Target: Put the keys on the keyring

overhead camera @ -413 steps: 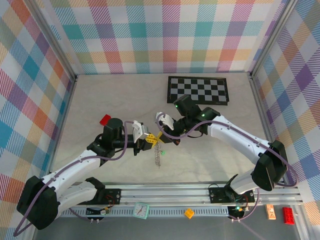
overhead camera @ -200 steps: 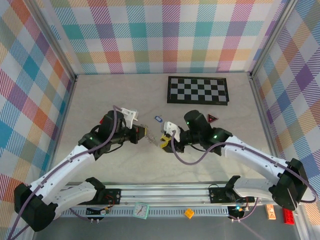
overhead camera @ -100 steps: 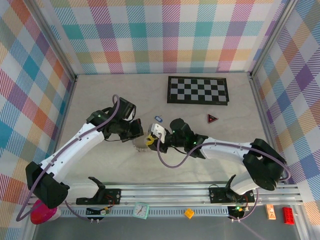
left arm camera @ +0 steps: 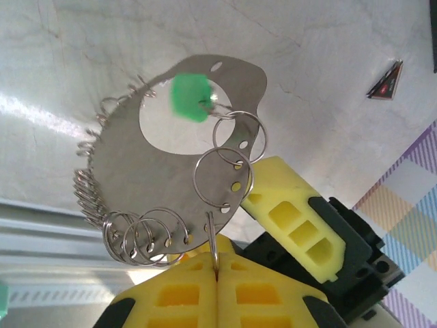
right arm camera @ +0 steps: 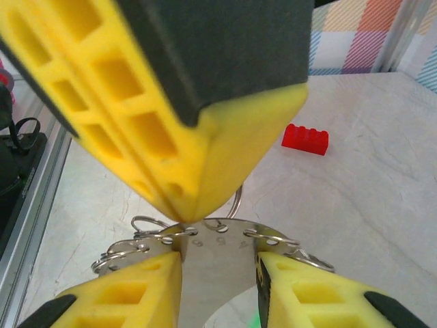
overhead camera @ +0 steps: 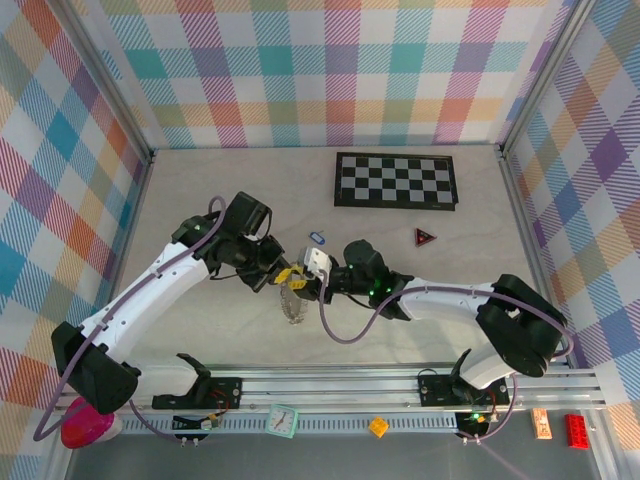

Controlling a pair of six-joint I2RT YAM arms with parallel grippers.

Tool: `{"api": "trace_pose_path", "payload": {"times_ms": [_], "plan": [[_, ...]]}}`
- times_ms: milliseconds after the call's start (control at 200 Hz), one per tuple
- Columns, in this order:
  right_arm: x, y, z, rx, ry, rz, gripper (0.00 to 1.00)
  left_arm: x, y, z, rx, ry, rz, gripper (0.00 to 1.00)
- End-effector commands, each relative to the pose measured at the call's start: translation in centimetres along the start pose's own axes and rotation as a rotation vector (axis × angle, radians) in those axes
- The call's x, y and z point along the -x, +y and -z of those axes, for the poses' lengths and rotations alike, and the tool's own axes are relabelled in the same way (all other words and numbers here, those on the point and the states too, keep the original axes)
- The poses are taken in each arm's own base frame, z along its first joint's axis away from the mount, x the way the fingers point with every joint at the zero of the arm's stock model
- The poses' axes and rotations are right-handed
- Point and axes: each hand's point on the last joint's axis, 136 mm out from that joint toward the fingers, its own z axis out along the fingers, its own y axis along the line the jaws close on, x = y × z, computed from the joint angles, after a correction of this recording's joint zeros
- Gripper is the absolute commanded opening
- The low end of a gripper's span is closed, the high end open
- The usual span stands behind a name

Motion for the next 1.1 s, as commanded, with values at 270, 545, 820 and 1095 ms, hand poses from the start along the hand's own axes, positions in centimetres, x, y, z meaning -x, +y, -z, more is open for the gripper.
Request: {"api": "trace_pose_path", "payload": {"times_ms": [270,545,820,1095], "plan": [[1.9,0.8,0.3,0.015,-0.102,0.088,0.31,-1.6,0.4,0.6,-0.064,0.083,0.263,0.0],[1.8,1.7,0.5,0.059,-0.115,0.085,0.25,-1.6,1.0,0.1,-0.061,0.095,0.295,0.0],[2.5,1.6,0.3,0.06,-0.147,0.067,0.13,-1.7,0.9,0.2,-0.082,0.099,0.323,0.0],[3.0,1.5,0.3,0.058,-0.175,0.043,0.0,-1.6,1.3,0.3,-0.102,0.089,0.373,0.0]]}}
